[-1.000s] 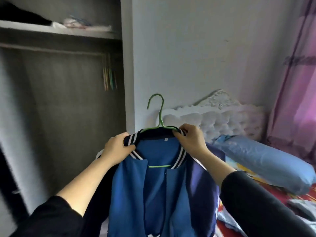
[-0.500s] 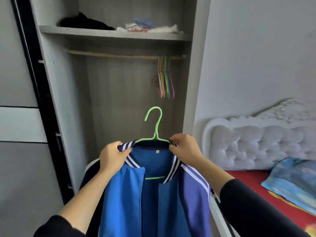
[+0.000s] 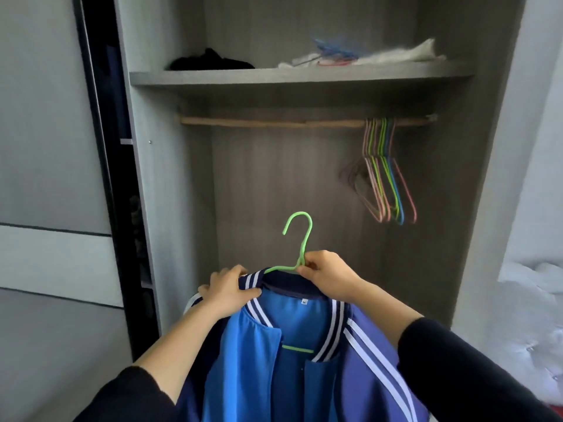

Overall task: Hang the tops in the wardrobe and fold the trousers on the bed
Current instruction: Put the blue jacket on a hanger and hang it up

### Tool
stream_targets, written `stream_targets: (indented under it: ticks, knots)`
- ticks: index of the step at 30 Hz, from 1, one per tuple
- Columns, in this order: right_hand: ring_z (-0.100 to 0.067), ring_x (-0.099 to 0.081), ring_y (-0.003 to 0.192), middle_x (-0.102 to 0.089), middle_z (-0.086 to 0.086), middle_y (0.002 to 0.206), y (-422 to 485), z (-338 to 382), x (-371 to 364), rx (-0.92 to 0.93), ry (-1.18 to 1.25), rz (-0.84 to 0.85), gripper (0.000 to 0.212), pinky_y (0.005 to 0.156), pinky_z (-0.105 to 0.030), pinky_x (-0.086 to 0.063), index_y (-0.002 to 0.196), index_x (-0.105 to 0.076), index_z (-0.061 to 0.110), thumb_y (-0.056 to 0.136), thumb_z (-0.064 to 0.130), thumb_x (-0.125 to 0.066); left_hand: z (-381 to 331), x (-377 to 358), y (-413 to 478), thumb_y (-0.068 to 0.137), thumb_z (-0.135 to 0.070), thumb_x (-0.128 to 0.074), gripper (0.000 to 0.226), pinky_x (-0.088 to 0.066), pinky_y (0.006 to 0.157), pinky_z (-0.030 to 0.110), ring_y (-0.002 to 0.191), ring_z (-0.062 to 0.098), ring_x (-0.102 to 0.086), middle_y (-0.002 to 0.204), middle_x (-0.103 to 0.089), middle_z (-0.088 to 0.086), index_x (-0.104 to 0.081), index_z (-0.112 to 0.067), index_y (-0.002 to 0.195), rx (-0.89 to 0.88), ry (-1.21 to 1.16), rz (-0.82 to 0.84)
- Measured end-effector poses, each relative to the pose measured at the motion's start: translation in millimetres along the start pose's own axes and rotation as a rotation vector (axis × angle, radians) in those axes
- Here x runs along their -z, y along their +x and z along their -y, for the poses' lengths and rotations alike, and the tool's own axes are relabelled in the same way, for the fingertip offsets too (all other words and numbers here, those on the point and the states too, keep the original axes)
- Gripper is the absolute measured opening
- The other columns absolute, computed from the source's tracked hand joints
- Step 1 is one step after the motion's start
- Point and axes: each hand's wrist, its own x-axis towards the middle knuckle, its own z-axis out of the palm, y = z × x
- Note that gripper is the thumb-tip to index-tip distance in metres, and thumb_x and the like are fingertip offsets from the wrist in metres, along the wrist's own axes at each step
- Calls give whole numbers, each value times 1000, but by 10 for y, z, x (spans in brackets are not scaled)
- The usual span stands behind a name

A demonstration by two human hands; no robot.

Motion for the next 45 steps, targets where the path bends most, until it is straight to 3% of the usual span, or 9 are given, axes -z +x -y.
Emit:
stream_targets:
  ticks: [4, 8, 15, 22, 28, 32, 36, 40, 45]
  knots:
    - [-21, -41, 63, -45, 2, 62, 737, 222, -54, 26, -15, -46, 38, 60, -33, -34, 62, -40, 16, 96, 26, -54, 79, 116, 592, 85, -38, -63, 64, -33, 105, 37, 131, 26, -34, 141, -42, 6, -39, -22, 142, -35, -89, -95]
    - [-24, -44, 64, -47, 1, 63, 1378, 426, -129, 37, -30, -79, 37, 62, -34, -36, 62, -41, 16, 95, 26, -55, 191, 353, 1122, 88, -20, -59, 51, -41, 99, 32, 122, 24, -49, 133, -55, 6, -46, -14, 137, -91, -193, -148]
    - [-23, -43, 62, -45, 1, 61, 2494, 760, -138, 45, -67, -201, 40, 59, -31, -34, 58, -41, 17, 96, 23, -54, 212, 903, 2227, 91, -24, -56, 62, -32, 109, 31, 136, 22, -37, 150, -38, 3, -30, -19, 148, -252, -156, -127]
    - [-20, -48, 64, -49, -1, 64, 3576, 1116, 144, 35, -23, -367, 37, 55, -29, -34, 61, -46, 16, 98, 19, -53, 206, 1728, 3314, 94, -23, -53, 67, -24, 114, 42, 147, 27, -9, 161, -5, 5, -19, -21, 151, -327, -4, -375]
    - [-12, -44, 58, -46, 0, 64, 4353, 1413, 175, 48, 66, -436, 37, 48, -26, -31, 63, -41, 13, 98, 17, -51, 317, 2360, 4018, 95, -23, -50, 71, -21, 117, 43, 147, 29, -6, 161, 1, 5, -11, -21, 153, -316, 122, -525]
    - [-12, -46, 61, -47, 0, 68, 4779, 1533, 21, 27, 157, -399, 35, 49, -25, -34, 65, -41, 16, 98, 20, -51, 547, 2562, 4316, 91, -14, -49, 72, -13, 120, 40, 147, 28, -8, 160, -9, 10, -13, -26, 153, -337, 249, -580]
    - [-11, -46, 60, -48, -1, 68, 5072, 1571, -300, 9, 328, -323, 34, 48, -23, -35, 64, -44, 13, 98, 16, -52, 738, 2550, 4423, 92, -10, -46, 65, -22, 115, 37, 137, 31, -33, 154, -30, 10, -25, -28, 151, -473, 318, -750]
    - [-19, -58, 81, -60, -6, 91, 5299, 1638, -621, -7, 553, -231, 17, 69, -25, -49, 98, -61, 1, 95, 18, -59, 671, 2628, 4447, 96, -10, -41, 47, -36, 103, 34, 128, 30, -46, 147, -44, 6, -45, -23, 142, -489, 155, -822]
    - [-10, -55, 45, -54, -6, 65, 5407, 1744, -785, 48, 752, -103, 20, 45, -21, -52, 84, -57, 5, 98, 18, -55, 625, 2747, 4453, 96, -9, -39, 48, -40, 95, 37, 116, 37, -54, 135, -56, 14, -46, -25, 141, -430, 146, -781]
